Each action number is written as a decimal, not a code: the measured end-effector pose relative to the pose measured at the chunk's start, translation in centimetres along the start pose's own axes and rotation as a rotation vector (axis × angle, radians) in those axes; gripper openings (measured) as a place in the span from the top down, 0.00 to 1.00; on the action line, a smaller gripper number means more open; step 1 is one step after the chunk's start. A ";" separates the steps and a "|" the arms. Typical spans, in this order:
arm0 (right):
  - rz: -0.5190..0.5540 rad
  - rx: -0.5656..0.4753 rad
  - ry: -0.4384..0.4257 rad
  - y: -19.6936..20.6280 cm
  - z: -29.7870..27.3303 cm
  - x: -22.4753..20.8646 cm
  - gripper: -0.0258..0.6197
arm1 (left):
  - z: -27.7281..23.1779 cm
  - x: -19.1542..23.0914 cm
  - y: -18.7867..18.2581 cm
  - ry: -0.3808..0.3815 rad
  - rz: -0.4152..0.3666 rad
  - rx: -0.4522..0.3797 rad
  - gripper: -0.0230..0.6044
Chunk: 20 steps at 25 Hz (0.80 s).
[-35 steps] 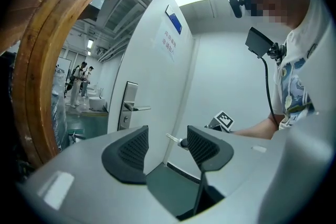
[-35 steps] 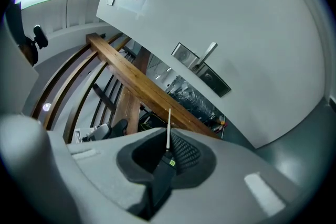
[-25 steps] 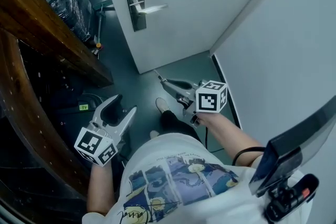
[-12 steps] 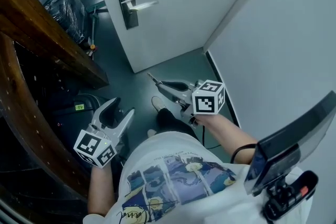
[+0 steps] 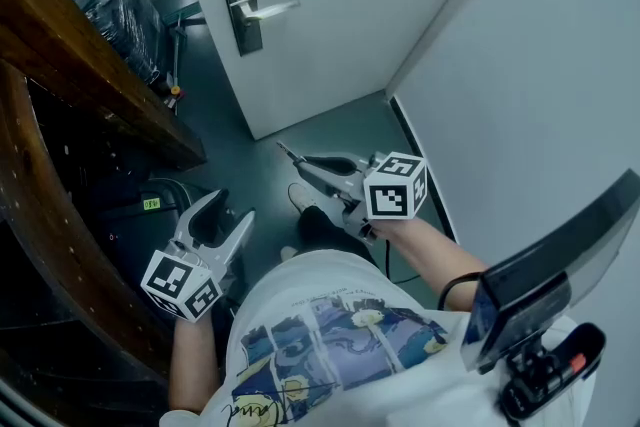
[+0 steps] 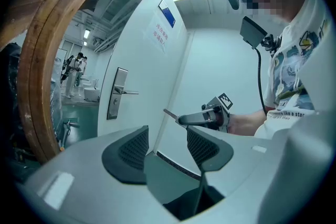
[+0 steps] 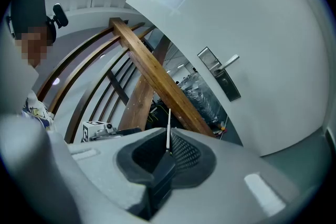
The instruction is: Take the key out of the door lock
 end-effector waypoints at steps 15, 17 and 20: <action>0.002 0.010 0.002 -0.3 -0.4 -0.3 0.92 | -0.1 0.5 0.5 -0.012 0.013 0.000 0.58; -0.002 0.010 0.006 -0.4 -0.3 -0.5 0.92 | -0.3 0.5 0.4 -0.010 0.013 0.005 0.58; -0.005 0.009 0.010 -0.4 -0.3 -0.7 0.92 | -0.5 0.5 0.3 -0.004 0.011 0.007 0.58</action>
Point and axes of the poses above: the fingertips, and each gripper's own axes: z backward along the fingers, x to its left, y out of its underside, the point moved 5 cm from there along z, backward along the fingers, and after that the axes turned 10 degrees about -z, right-handed, at the moved point
